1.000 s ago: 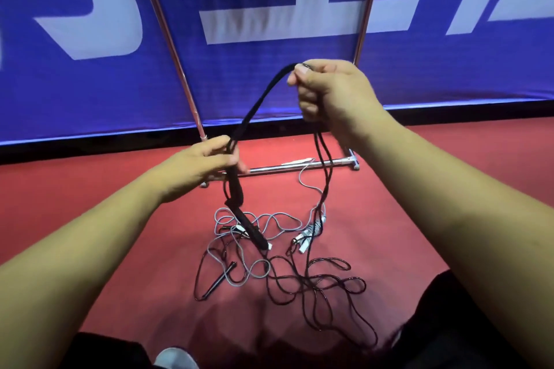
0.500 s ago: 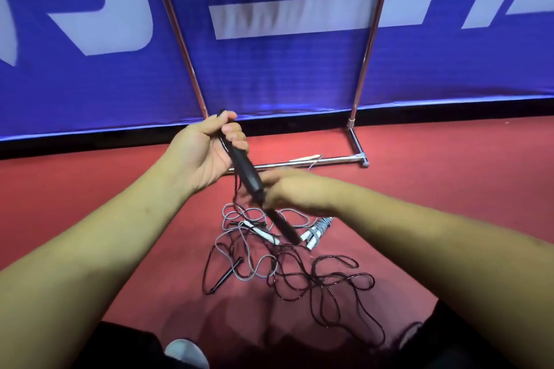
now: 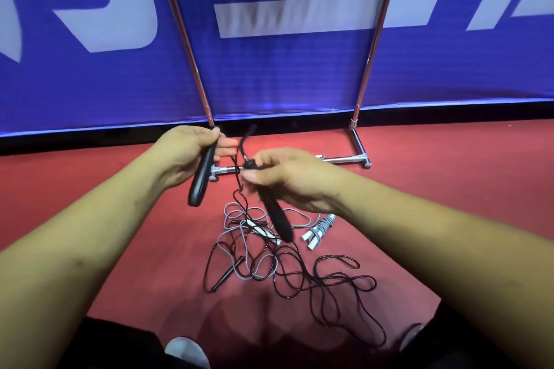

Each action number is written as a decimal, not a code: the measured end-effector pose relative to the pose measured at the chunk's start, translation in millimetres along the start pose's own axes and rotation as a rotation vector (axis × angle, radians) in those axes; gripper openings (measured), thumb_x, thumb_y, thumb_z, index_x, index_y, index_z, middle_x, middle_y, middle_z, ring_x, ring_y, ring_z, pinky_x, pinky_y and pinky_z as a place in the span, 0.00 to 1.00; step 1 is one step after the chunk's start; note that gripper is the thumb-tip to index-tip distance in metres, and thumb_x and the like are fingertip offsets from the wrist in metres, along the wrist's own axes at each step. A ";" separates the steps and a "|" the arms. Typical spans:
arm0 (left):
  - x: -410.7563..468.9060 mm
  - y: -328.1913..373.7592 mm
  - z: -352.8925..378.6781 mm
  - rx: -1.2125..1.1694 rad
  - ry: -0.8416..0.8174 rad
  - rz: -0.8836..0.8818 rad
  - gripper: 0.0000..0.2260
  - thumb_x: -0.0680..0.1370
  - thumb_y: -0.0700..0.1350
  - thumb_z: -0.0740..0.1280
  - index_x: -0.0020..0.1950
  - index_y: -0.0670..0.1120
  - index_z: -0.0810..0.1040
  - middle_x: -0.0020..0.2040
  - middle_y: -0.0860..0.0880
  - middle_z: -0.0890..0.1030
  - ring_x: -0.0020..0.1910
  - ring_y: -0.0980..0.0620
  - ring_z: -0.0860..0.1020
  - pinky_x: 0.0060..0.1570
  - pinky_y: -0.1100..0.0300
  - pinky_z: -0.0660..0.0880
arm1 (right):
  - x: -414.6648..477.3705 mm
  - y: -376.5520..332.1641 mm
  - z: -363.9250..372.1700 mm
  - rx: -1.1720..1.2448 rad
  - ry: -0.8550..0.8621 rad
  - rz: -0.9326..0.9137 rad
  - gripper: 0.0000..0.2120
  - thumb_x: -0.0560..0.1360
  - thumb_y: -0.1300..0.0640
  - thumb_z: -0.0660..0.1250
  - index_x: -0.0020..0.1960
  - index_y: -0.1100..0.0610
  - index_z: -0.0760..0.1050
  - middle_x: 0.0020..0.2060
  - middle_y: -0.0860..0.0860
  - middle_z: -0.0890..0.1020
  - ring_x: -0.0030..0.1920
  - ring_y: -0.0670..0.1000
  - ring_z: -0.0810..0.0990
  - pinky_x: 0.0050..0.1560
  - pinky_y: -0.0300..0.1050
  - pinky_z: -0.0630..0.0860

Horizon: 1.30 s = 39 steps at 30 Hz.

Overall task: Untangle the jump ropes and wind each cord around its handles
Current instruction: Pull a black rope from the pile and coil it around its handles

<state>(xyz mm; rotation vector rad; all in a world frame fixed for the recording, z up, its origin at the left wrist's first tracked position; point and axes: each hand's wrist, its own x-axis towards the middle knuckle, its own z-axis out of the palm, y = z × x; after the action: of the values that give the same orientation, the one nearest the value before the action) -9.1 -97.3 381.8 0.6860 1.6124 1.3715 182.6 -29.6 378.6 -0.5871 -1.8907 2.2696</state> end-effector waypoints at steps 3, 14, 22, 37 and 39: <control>-11.2 0.0 10.3 -0.065 -0.053 -0.055 0.09 0.83 0.45 0.59 0.51 0.42 0.75 0.39 0.43 0.86 0.36 0.50 0.85 0.29 0.65 0.78 | 3.0 -9.5 -4.5 0.018 0.184 -0.079 0.07 0.77 0.62 0.67 0.41 0.54 0.77 0.30 0.44 0.79 0.30 0.41 0.74 0.38 0.40 0.62; -31.4 -11.0 51.1 0.112 -0.241 -0.048 0.12 0.85 0.51 0.54 0.49 0.47 0.72 0.33 0.45 0.75 0.27 0.48 0.73 0.28 0.57 0.74 | 8.3 -6.7 -16.2 -0.086 0.387 -0.072 0.08 0.75 0.66 0.70 0.43 0.63 0.71 0.29 0.58 0.75 0.23 0.47 0.75 0.27 0.38 0.75; -31.2 -1.7 52.4 0.145 -0.316 -0.143 0.27 0.68 0.70 0.62 0.43 0.45 0.73 0.27 0.49 0.66 0.22 0.53 0.63 0.24 0.63 0.64 | 7.5 -13.3 -39.4 -0.840 0.572 -0.274 0.27 0.64 0.41 0.78 0.55 0.54 0.75 0.45 0.50 0.74 0.45 0.46 0.72 0.46 0.41 0.70; -33.5 11.8 26.4 0.774 -0.426 0.027 0.17 0.71 0.51 0.76 0.48 0.40 0.76 0.31 0.45 0.75 0.30 0.49 0.71 0.36 0.58 0.68 | -8.7 -32.4 -51.6 -0.496 0.016 -0.083 0.13 0.80 0.56 0.65 0.41 0.64 0.71 0.26 0.52 0.66 0.24 0.49 0.61 0.26 0.40 0.56; -34.0 11.9 25.8 0.833 -0.395 0.047 0.15 0.74 0.50 0.75 0.49 0.40 0.76 0.31 0.46 0.77 0.31 0.50 0.73 0.37 0.58 0.70 | -9.2 -34.3 -53.0 -0.546 0.025 -0.075 0.14 0.80 0.56 0.65 0.42 0.66 0.72 0.25 0.52 0.67 0.24 0.48 0.61 0.26 0.41 0.57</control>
<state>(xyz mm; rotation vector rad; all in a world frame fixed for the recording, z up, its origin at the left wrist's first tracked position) 27.6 -111.0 402.5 1.3816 1.8077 0.4844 205.8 23.0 406.4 -0.5826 -2.4785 1.6791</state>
